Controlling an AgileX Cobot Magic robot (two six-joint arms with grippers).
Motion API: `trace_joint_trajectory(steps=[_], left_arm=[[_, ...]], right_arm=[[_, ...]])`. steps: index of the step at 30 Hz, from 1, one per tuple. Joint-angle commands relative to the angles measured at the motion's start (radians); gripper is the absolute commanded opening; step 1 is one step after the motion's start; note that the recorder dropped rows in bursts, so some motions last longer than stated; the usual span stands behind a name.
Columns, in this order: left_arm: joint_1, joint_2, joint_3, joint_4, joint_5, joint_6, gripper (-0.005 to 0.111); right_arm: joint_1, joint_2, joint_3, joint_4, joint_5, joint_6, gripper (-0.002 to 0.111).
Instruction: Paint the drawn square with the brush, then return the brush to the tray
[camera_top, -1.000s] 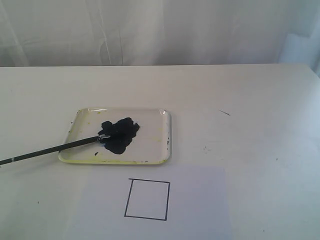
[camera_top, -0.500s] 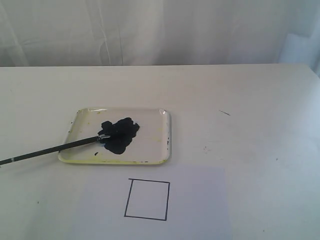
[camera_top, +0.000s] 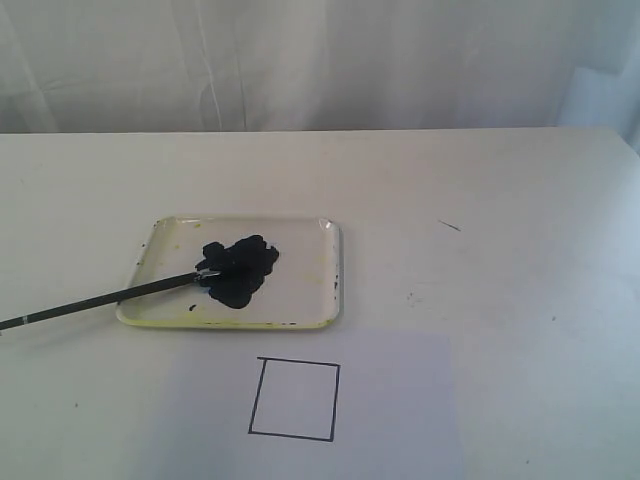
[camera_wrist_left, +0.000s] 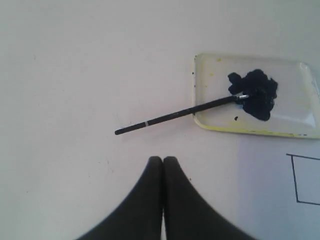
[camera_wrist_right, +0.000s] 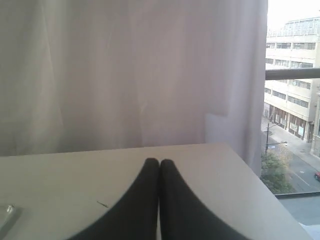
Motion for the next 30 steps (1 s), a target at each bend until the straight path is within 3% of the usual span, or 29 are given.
trace_joint_trajectory(steps=[1, 9, 15, 22, 30], left_arm=[[-0.01, 0.157, -0.058, -0.046, 0.032, 0.065, 0.0], [-0.01, 0.407, -0.117, -0.11, 0.039, 0.132, 0.0], [-0.01, 0.566, -0.118, -0.191, 0.0, 0.181, 0.0], [-0.01, 0.706, -0.135, -0.224, 0.005, 0.233, 0.0], [-0.06, 0.831, -0.224, -0.241, 0.011, 0.389, 0.001]], right_arm=[[-0.001, -0.005, -0.096, 0.004, 0.08, 0.029, 0.0], [-0.001, 0.02, -0.293, 0.073, 0.342, -0.007, 0.0], [-0.001, 0.206, -0.487, 0.248, 0.548, -0.285, 0.0], [-0.001, 0.479, -0.684, 0.456, 0.663, -0.633, 0.0], [-0.001, 0.796, -0.822, 0.731, 0.818, -1.025, 0.0]])
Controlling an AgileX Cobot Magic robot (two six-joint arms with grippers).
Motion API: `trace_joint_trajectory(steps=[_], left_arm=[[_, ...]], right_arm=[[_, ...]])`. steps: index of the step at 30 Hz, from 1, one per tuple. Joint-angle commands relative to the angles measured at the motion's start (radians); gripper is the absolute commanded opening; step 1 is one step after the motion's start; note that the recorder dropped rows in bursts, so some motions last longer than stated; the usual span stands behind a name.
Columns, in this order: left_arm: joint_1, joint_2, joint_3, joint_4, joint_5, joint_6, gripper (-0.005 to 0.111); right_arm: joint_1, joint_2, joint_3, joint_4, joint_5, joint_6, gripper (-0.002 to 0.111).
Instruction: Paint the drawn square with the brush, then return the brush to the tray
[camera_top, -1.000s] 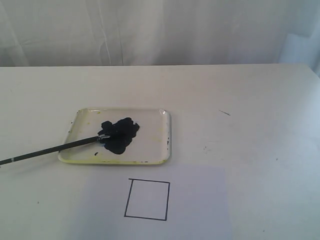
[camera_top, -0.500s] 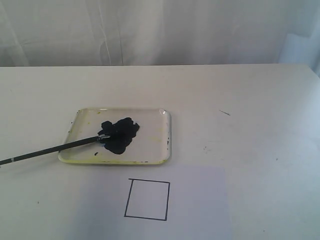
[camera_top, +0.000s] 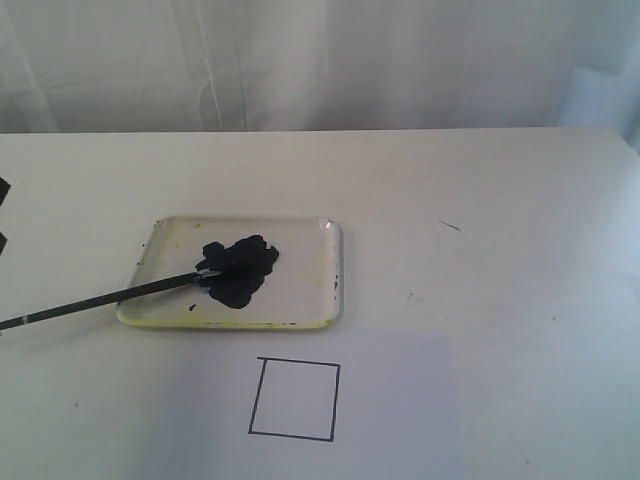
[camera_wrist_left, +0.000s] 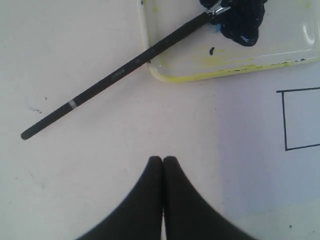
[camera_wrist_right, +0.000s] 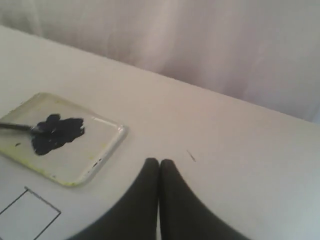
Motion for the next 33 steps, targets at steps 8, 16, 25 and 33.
trace_joint_trajectory(steps=[8, 16, 25, 33], left_arm=[[-0.035, 0.235, -0.202, -0.016, 0.1, 0.147, 0.039], [-0.035, 0.353, -0.231, 0.041, 0.079, 0.499, 0.042], [-0.035, 0.408, -0.231, 0.043, 0.014, 0.541, 0.042], [-0.035, 0.41, -0.227, 0.043, -0.012, 0.606, 0.042]], right_arm=[[0.075, 0.407, -0.099, 0.213, 0.093, -0.426, 0.028], [0.2, 0.603, -0.104, 0.213, 0.081, -0.501, 0.05], [0.29, 0.768, -0.106, 0.132, 0.019, -0.498, 0.073], [0.399, 0.897, -0.104, 0.129, -0.025, -0.713, 0.075]])
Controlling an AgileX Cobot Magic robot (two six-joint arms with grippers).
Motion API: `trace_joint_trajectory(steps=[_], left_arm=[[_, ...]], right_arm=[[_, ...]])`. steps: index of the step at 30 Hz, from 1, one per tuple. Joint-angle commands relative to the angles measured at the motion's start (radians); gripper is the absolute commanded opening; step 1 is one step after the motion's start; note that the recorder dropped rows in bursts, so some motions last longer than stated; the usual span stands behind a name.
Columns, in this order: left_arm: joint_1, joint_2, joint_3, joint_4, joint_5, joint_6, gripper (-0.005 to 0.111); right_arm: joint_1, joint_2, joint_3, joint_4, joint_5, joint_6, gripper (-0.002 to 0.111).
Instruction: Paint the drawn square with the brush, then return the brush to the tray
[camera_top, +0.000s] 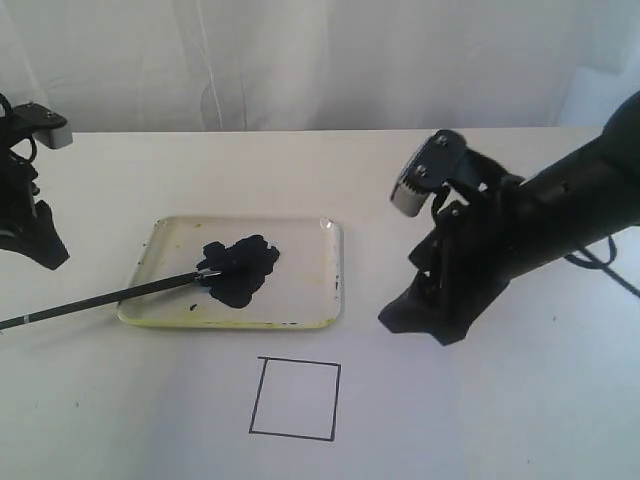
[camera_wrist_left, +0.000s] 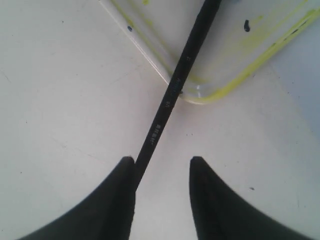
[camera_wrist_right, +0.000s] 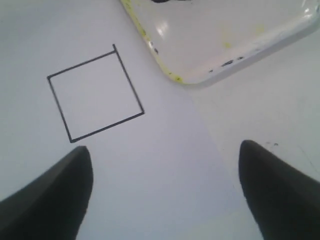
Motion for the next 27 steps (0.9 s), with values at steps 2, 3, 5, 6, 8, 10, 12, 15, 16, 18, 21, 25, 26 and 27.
trace_joint_trajectory(steps=[2, 3, 5, 6, 8, 10, 12, 15, 16, 18, 21, 25, 26, 27], left_arm=[[-0.003, -0.004, 0.014, -0.004, 0.016, 0.13, 0.042], [-0.003, -0.004, 0.024, -0.004, 0.013, 0.159, 0.042], [-0.003, -0.004, 0.044, -0.011, -0.002, 0.195, 0.042], [-0.003, -0.004, 0.057, -0.013, -0.021, 0.199, 0.042], [-0.003, -0.004, 0.077, -0.013, -0.047, 0.199, 0.042], [-0.003, -0.004, 0.095, -0.013, -0.075, 0.199, 0.042], [-0.003, -0.004, 0.117, -0.024, -0.094, 0.199, 0.042], [-0.003, -0.004, 0.147, -0.024, -0.153, 0.229, 0.048], [-0.003, -0.004, 0.156, -0.026, -0.186, 0.229, 0.053], [-0.003, 0.0, 0.168, -0.047, -0.232, 0.225, 0.063], [-0.003, 0.021, 0.168, -0.08, -0.221, 0.204, 0.065], [-0.003, 0.076, 0.114, -0.058, -0.123, 0.186, 0.061], [-0.003, 0.088, 0.095, -0.057, -0.102, 0.177, 0.061], [-0.003, 0.101, 0.067, -0.049, -0.081, 0.154, 0.061]], right_arm=[[0.078, 0.079, -0.003, -0.001, -0.004, -0.165, 0.075], [0.089, 0.093, -0.003, -0.003, -0.014, -0.179, 0.075], [0.099, 0.112, -0.003, -0.003, -0.035, -0.179, 0.075], [0.099, 0.121, -0.003, -0.003, -0.037, -0.179, 0.075], [0.099, 0.132, -0.003, -0.003, -0.037, -0.179, 0.075], [0.099, 0.138, -0.003, -0.003, -0.057, -0.177, 0.075], [0.099, 0.138, -0.003, -0.003, -0.063, -0.177, 0.075], [0.099, 0.138, -0.003, -0.003, -0.059, -0.176, 0.075], [0.099, 0.138, -0.003, -0.003, -0.054, -0.176, 0.075], [0.099, 0.138, -0.003, -0.003, -0.042, -0.176, 0.075], [0.099, 0.138, -0.003, -0.003, -0.044, -0.176, 0.075], [0.099, 0.138, -0.003, -0.003, -0.044, -0.176, 0.075], [0.099, 0.138, -0.003, -0.003, -0.044, -0.176, 0.075], [0.099, 0.138, -0.003, -0.003, -0.044, -0.176, 0.075]])
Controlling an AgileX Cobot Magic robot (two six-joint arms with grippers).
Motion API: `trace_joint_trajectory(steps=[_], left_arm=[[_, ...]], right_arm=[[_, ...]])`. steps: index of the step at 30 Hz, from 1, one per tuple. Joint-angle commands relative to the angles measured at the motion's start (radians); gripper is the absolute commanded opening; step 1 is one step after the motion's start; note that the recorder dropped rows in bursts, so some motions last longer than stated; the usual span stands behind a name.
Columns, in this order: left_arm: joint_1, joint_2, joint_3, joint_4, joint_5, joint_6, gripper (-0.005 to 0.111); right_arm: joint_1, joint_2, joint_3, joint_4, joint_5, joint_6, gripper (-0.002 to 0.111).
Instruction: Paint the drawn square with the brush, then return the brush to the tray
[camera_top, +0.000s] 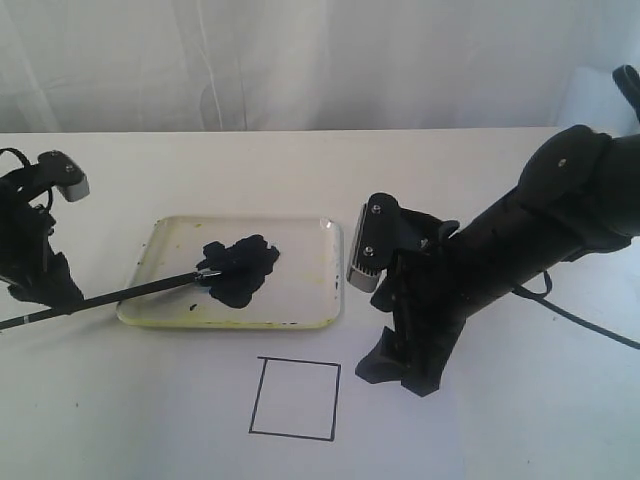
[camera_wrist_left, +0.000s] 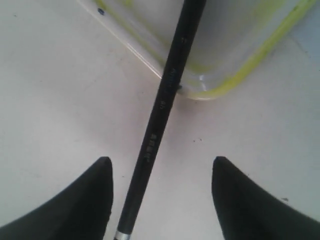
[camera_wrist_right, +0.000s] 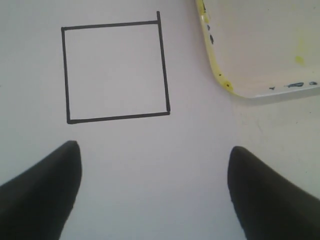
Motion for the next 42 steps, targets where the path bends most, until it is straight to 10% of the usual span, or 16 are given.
trace_joint_trajectory(steps=[1, 18, 27, 36, 42], left_arm=[[-0.003, 0.055, -0.101, 0.018, 0.125, -0.088, 0.061], [-0.286, 0.299, -0.546, 0.633, 0.523, -0.454, 0.057], [-0.311, 0.307, -0.544, 0.529, 0.523, -0.421, 0.056], [-0.199, 0.084, -0.4, 0.23, 0.517, -0.311, 0.039], [-0.148, -0.04, -0.1, 0.153, 0.119, -0.189, 0.058]], right_arm=[[0.001, 0.0, -0.003, -0.003, 0.01, -0.012, 0.075], [0.001, 0.0, -0.003, -0.005, 0.013, -0.004, 0.075], [0.001, 0.0, -0.003, -0.005, 0.007, -0.004, 0.075], [0.001, 0.0, -0.003, -0.005, 0.003, 0.025, 0.075], [0.001, 0.0, -0.003, -0.005, 0.001, 0.025, 0.075]])
